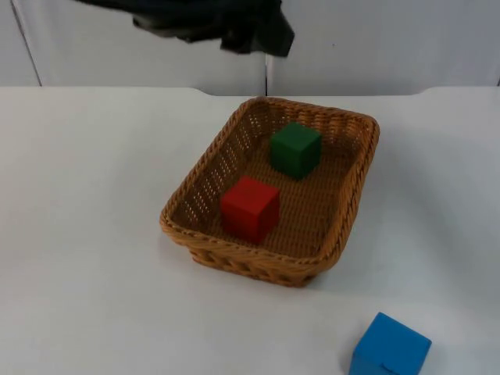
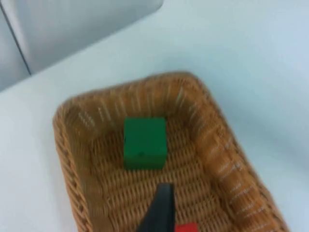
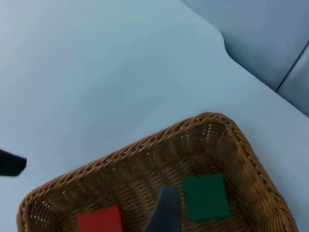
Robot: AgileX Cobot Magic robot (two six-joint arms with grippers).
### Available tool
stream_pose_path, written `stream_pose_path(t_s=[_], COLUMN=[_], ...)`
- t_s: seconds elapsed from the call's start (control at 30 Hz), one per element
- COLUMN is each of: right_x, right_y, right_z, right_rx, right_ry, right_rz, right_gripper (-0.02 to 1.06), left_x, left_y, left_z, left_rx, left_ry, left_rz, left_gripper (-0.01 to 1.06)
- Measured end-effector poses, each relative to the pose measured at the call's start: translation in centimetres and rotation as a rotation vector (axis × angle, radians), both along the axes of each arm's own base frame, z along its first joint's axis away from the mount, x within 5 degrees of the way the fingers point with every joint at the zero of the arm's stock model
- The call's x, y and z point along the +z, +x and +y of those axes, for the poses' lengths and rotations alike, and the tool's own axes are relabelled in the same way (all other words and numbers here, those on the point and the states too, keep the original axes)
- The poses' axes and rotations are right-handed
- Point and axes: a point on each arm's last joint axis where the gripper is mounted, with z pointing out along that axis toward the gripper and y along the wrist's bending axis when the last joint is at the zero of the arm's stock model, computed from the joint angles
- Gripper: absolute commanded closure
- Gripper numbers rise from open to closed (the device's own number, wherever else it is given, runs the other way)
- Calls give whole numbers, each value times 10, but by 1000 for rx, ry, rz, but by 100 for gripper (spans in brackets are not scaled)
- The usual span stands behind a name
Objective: Pick up one cube with each hand and place exactly two cubes into the same basket, leaving the remaining cube outside.
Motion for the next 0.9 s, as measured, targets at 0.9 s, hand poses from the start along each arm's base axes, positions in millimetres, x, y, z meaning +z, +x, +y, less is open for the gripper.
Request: stream_pose_path(t_s=[0.9], right_x=[-4], right_y=[-60], right_z=[-29], right_rx=[-55], right_ry=[11], right_rz=[32], right_gripper=[34], left_x=[30], left_y=[-27], left_z=[11], left_rx=[-46], left_ry=[32], left_rz=[7], left_gripper=[26])
